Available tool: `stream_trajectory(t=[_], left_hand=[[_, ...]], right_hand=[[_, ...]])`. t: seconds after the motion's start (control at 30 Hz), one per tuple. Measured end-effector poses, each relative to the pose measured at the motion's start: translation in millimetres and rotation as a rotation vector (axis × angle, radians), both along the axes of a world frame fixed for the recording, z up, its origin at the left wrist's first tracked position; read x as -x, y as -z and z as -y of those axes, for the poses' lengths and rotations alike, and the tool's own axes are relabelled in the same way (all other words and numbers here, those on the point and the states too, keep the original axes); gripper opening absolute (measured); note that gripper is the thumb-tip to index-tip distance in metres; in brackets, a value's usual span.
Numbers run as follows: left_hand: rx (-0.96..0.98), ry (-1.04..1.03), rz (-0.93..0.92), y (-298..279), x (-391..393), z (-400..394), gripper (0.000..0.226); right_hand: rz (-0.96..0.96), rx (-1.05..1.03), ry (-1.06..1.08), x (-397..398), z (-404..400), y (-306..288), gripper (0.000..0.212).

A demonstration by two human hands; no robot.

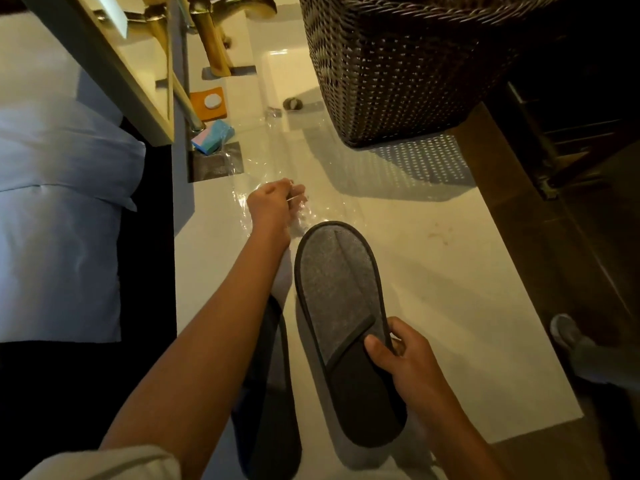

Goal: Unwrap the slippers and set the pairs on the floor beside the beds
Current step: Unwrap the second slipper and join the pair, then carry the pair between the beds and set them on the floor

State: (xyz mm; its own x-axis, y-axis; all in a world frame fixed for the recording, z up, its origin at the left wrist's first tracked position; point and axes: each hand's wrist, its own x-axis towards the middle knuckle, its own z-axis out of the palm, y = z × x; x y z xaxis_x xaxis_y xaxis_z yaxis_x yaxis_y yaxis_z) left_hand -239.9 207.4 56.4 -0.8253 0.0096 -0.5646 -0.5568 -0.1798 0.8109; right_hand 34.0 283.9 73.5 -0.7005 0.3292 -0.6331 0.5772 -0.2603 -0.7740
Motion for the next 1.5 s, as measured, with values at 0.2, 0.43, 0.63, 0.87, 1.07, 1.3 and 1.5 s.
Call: stream_trajectory(t=[0.2,0.43,0.63,0.87,1.07,1.3,1.5], left_hand=[[0.081,0.045,-0.007,11,27,-24,0.012],[0.232,0.108,-0.092,21,34,-31,0.025],[0.709,0.313,-0.279,23,43,-25,0.024],[0.606,0.276,-0.313,1,1,-2,0.041],[0.334,0.307,-0.172,-1,-104,50,0.04],[0.005,0.407,0.084,12,-197,78,0.053],[0.012,0.398,0.085,15,-217,78,0.037]], right_hand=[[0.024,0.065,0.064,7,-8,6,0.015],[0.042,0.109,0.088,12,-14,9,0.014],[0.05,0.158,0.115,12,-14,10,0.008],[0.003,0.162,0.117,7,-9,4,0.005],[-0.043,0.076,0.056,1,-5,4,0.004],[-0.046,0.051,0.042,-15,5,12,0.005],[0.052,0.035,0.057,-28,16,29,0.007]])
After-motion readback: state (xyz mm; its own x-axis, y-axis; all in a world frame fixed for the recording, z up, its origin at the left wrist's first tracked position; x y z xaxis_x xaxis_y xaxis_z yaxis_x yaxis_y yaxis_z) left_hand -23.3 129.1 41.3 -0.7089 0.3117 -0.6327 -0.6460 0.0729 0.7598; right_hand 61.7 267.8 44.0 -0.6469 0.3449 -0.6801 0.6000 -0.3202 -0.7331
